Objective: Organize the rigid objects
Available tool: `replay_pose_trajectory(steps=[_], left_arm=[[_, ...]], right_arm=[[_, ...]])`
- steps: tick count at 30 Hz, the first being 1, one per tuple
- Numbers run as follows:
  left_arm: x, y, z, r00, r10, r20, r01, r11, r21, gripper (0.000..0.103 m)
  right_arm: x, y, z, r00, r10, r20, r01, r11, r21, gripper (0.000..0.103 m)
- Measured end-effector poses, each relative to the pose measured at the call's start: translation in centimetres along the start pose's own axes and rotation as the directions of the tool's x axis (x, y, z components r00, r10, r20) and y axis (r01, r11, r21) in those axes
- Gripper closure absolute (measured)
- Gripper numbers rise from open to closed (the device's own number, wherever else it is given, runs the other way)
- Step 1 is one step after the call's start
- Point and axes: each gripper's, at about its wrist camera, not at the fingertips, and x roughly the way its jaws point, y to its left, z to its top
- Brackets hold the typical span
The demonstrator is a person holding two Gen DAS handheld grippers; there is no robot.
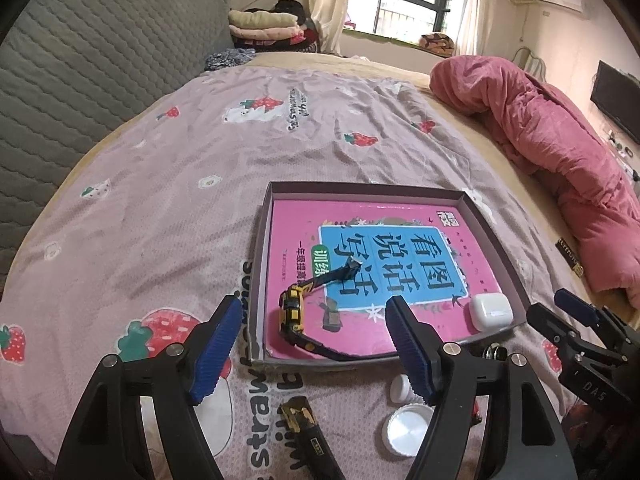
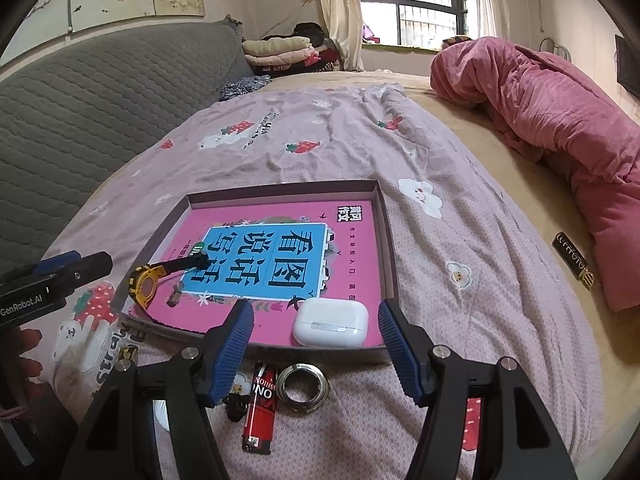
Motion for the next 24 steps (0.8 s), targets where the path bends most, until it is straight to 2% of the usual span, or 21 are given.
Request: replay_pose_trajectory(steps=[24], left_arm=[[-2.0, 0.5, -1.9, 1.0, 0.011, -0.02, -0.011, 1.0, 0.019, 0.028]], right_arm=[[-1.6, 0.2, -1.9, 1.0, -0.002, 0.001, 0.002, 1.0, -0.025, 0.038]])
